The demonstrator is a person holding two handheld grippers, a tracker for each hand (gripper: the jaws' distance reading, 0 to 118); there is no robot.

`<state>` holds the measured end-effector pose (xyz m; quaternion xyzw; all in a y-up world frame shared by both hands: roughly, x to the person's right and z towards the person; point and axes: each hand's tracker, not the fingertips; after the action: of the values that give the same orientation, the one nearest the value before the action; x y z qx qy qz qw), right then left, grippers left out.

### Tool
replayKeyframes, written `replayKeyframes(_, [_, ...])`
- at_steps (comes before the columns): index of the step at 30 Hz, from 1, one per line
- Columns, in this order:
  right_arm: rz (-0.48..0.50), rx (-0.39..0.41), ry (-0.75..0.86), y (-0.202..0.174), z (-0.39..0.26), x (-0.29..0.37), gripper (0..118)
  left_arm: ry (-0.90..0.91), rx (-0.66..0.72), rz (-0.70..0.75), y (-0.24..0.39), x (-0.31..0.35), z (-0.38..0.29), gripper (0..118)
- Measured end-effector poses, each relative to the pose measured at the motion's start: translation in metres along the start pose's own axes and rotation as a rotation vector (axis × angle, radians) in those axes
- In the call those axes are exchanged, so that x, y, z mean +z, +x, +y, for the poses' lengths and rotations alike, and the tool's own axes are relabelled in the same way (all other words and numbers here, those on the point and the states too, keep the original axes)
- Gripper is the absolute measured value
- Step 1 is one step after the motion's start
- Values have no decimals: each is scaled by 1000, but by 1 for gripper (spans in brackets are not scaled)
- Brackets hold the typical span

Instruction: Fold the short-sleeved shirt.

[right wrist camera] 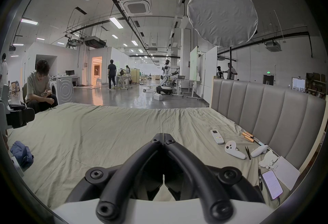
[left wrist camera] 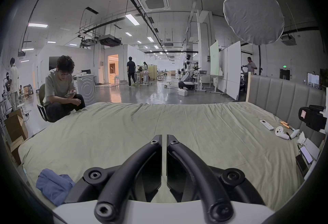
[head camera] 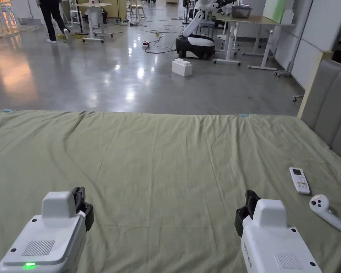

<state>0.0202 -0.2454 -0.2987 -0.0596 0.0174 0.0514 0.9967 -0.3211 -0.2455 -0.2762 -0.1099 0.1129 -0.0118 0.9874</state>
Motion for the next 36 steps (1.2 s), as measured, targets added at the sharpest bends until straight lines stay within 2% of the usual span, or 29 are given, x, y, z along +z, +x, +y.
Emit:
replayKeyframes(24, [-6, 4, 31, 2, 9, 1, 1, 20, -15, 14, 3, 3, 8, 4])
replayKeyframes(25, [-8, 6, 28, 2, 9, 1, 6, 24, -12, 18, 3, 3, 7, 5])
replayKeyframes(26, [-13, 15, 29, 3, 9, 1, 19, 24, -12, 21, 2, 2, 6, 9])
replayKeyframes(27, [-17, 21, 30, 3, 9, 1, 38, 20, -11, 21, 2, 1, 5, 16])
replayKeyframes(28, [-18, 13, 23, 3, 8, 0, 60, 13, -10, 18, 2, 1, 5, 28])
replayKeyframes(29, [-21, 4, 18, 4, 6, 0, 73, 9, -8, 19, 2, 1, 4, 41])
replayKeyframes(31, [-39, 12, 24, 4, 5, 0, 85, 12, -6, 19, 2, 2, 3, 66])
replayKeyframes(34, [-49, 5, 28, 5, 4, 0, 89, 24, -24, 29, 5, 3, 1, 74])
replayKeyframes(36, [-52, -24, 16, 7, 4, -1, 98, 21, -34, 29, 6, 2, 0, 81])
